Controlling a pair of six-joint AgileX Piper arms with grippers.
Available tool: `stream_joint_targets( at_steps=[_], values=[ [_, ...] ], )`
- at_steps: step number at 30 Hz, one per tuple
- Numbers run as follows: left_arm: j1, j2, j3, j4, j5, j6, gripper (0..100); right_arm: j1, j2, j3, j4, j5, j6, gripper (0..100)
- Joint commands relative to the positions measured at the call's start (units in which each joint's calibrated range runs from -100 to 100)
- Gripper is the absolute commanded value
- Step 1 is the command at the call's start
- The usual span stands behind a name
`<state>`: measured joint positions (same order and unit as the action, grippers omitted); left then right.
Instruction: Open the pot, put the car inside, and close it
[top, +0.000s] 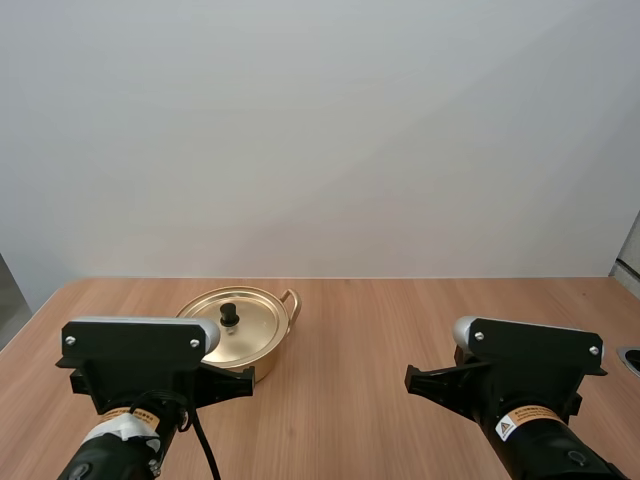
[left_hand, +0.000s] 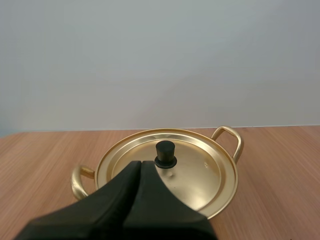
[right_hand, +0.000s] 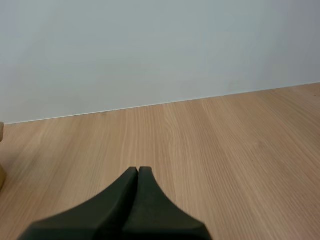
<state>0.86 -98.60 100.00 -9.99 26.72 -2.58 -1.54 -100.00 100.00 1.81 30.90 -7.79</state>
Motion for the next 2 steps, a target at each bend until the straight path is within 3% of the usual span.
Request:
stream_joint_targets(
  at_steps=[1,2],
  values=[
    [0.03,-0.05,0.00,-0.01,0.02,0.02,0,0.01,0.00,0.00,-0.04,0.11,0.01,0],
    [0.03,-0.05,0.00,-0.01,0.02,0.02,0,0.01,0.00,0.00,-0.04,0.11,0.01,0]
  ],
)
